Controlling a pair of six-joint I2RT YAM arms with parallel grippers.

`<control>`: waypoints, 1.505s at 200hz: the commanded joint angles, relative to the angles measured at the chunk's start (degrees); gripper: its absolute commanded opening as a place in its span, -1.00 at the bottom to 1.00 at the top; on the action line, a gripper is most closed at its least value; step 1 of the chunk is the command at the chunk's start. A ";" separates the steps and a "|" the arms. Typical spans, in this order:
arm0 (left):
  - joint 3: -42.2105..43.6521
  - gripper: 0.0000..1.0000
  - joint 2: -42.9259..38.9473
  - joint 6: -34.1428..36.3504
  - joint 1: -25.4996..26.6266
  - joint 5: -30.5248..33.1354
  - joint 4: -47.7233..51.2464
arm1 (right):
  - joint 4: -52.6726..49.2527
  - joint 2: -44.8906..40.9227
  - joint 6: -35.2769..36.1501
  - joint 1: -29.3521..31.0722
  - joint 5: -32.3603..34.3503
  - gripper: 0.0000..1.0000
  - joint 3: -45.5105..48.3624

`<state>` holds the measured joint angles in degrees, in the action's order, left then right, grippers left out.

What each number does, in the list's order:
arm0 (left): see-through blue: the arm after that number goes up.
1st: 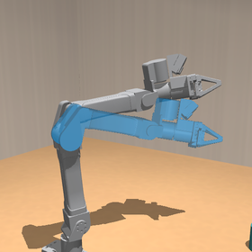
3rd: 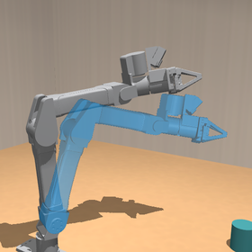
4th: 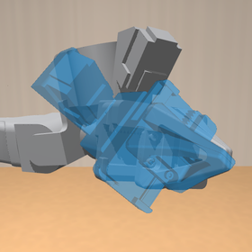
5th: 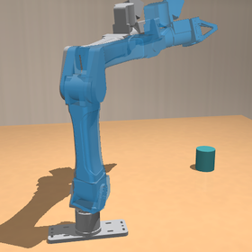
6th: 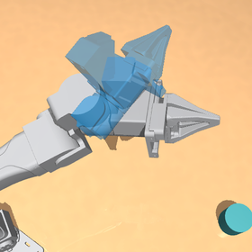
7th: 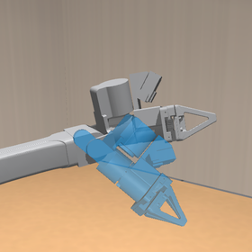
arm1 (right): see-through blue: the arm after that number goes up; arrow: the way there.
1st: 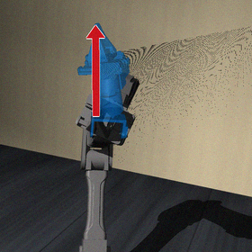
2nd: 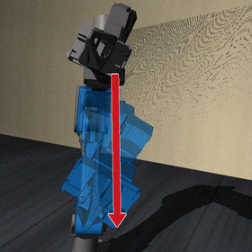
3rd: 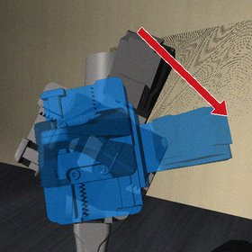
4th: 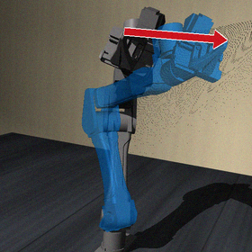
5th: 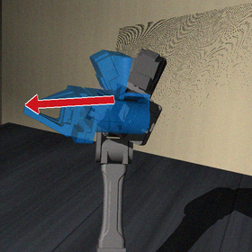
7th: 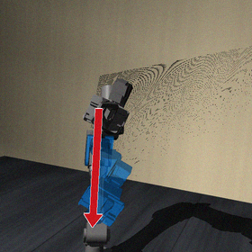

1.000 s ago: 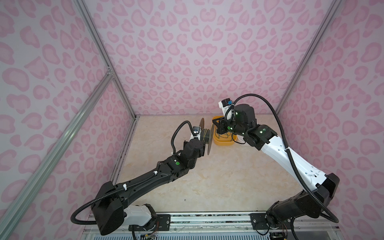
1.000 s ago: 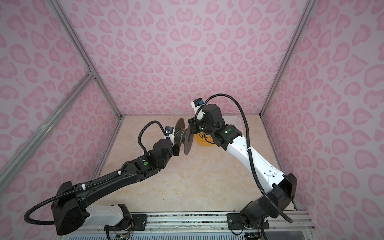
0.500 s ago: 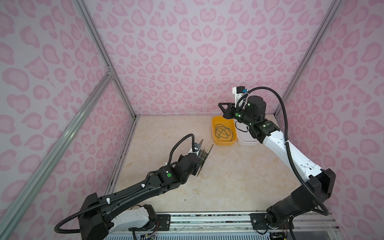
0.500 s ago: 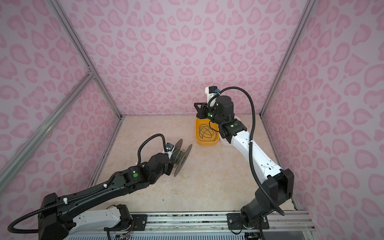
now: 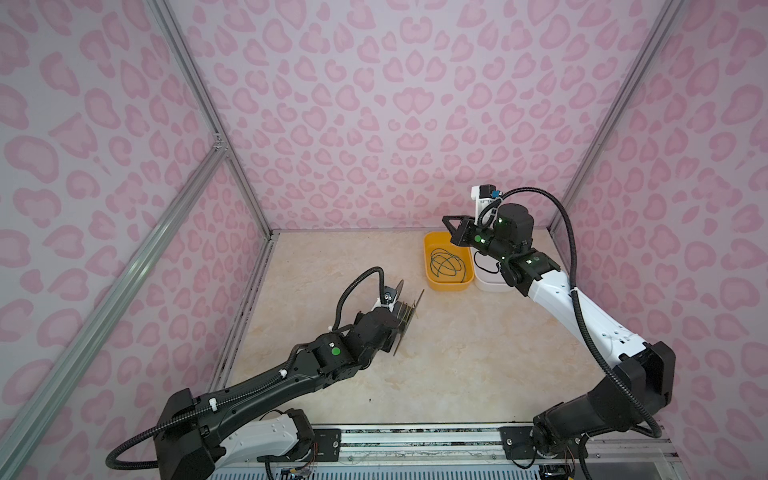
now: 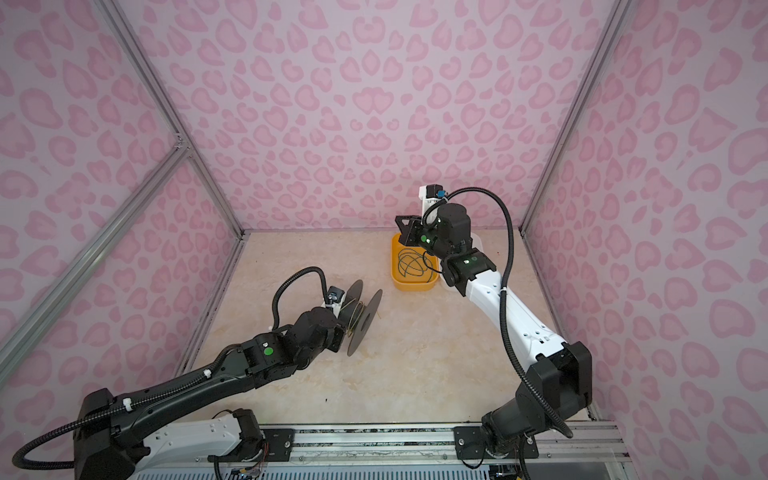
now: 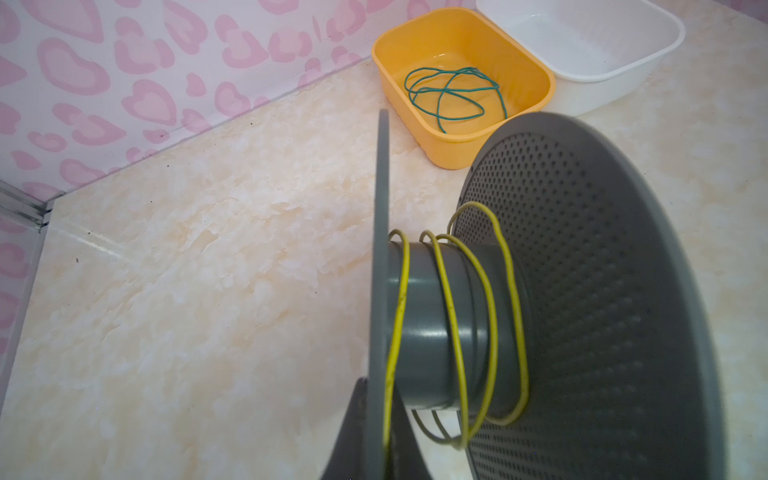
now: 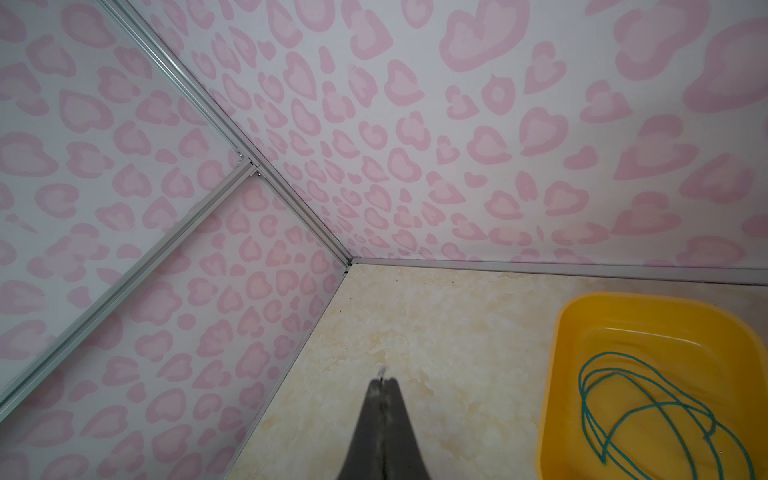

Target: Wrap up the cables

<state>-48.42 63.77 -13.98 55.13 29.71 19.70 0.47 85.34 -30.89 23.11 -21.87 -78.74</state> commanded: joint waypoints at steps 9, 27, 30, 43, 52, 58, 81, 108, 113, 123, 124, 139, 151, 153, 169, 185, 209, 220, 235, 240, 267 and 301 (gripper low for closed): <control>-1.45 -0.92 -2.56 -2.65 -1.95 -4.56 -3.81 | -3.97 -2.55 1.06 -1.46 0.51 -0.76 4.93; -2.13 -0.92 -3.86 -3.77 -4.18 -8.92 -2.15 | -10.45 -3.57 6.48 -2.19 1.03 -0.46 8.11; -2.24 -0.91 -4.03 -3.92 -4.57 -9.83 -1.74 | -11.42 -3.81 7.33 -2.05 1.63 -0.43 8.86; -2.89 -0.92 -4.65 -4.94 -6.43 -13.07 -0.04 | -14.62 -4.60 9.63 -2.24 1.60 -0.29 12.61; -3.61 -0.92 -4.96 -5.59 -8.01 -16.37 1.26 | -14.94 -5.21 11.44 -2.13 0.13 -0.20 15.45; -4.14 -0.92 -5.27 -6.22 -9.21 -18.35 2.23 | -15.05 -5.56 12.90 -1.83 -1.40 -0.17 17.20; -6.88 -0.91 -5.66 -7.29 -13.33 -24.52 6.87 | -17.94 -7.44 19.11 2.99 0.62 -0.10 21.24; -9.83 -0.92 -5.15 -6.60 -15.85 -27.66 11.48 | -19.91 -7.58 25.44 9.46 2.62 -0.09 23.48; -10.07 -0.91 -5.07 -6.50 -16.14 -28.31 11.76 | -19.17 -7.27 25.40 9.86 2.05 -0.09 23.78; -10.36 -0.92 -4.82 -6.67 -16.61 -29.65 12.02 | -18.28 -6.49 25.53 10.42 2.35 -0.08 24.03; -10.41 -0.92 -4.81 -6.67 -16.67 -29.73 12.06 | -18.30 -6.41 25.53 10.53 2.53 -0.08 24.05; -11.25 -0.92 -4.42 -6.97 -17.09 -31.17 13.05 | -17.19 -5.09 26.41 10.94 3.28 -0.07 24.00; -11.71 -0.91 -4.32 -7.20 -17.28 -31.84 13.70 | -16.82 -3.71 27.17 11.37 3.34 -0.04 23.35; -11.85 -0.92 -4.28 -7.20 -17.33 -31.94 13.83 | -16.78 -3.61 27.19 11.36 3.33 -0.04 23.32; -12.91 -0.92 -3.81 -7.03 -17.81 -32.93 15.32 | -16.27 -2.12 28.39 11.68 2.19 -0.01 23.29; -13.74 -0.92 -3.43 -6.94 -18.39 -33.55 16.50 | -16.66 -0.74 29.17 12.55 2.65 0.01 23.27; -14.20 -0.92 -3.17 -6.98 -19.16 -34.55 16.92 | -16.51 0.67 29.57 13.09 1.75 -0.02 23.63; -14.21 -0.92 -2.99 -6.94 -19.35 -35.26 16.94 | -16.21 1.24 29.77 13.05 2.26 -0.07 23.56; -14.40 -0.92 -2.74 -7.09 -19.46 -35.87 16.70 | -16.31 2.37 30.40 13.02 2.09 -0.13 22.70; -14.43 -0.92 -2.75 -7.12 -19.55 -36.08 16.75 | -16.54 2.66 30.58 13.08 2.18 -0.15 22.37; -14.54 -0.92 -3.07 -7.46 -19.78 -36.92 16.25 | -15.80 4.21 30.89 12.92 2.28 -0.31 21.50; -14.33 -0.92 -3.28 -7.85 -20.07 -37.90 16.10 | -14.13 5.58 31.05 12.96 0.82 -0.49 21.35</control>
<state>-62.13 60.95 -21.17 35.20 -4.49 38.89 -15.73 90.11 -0.64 35.94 -19.68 -57.17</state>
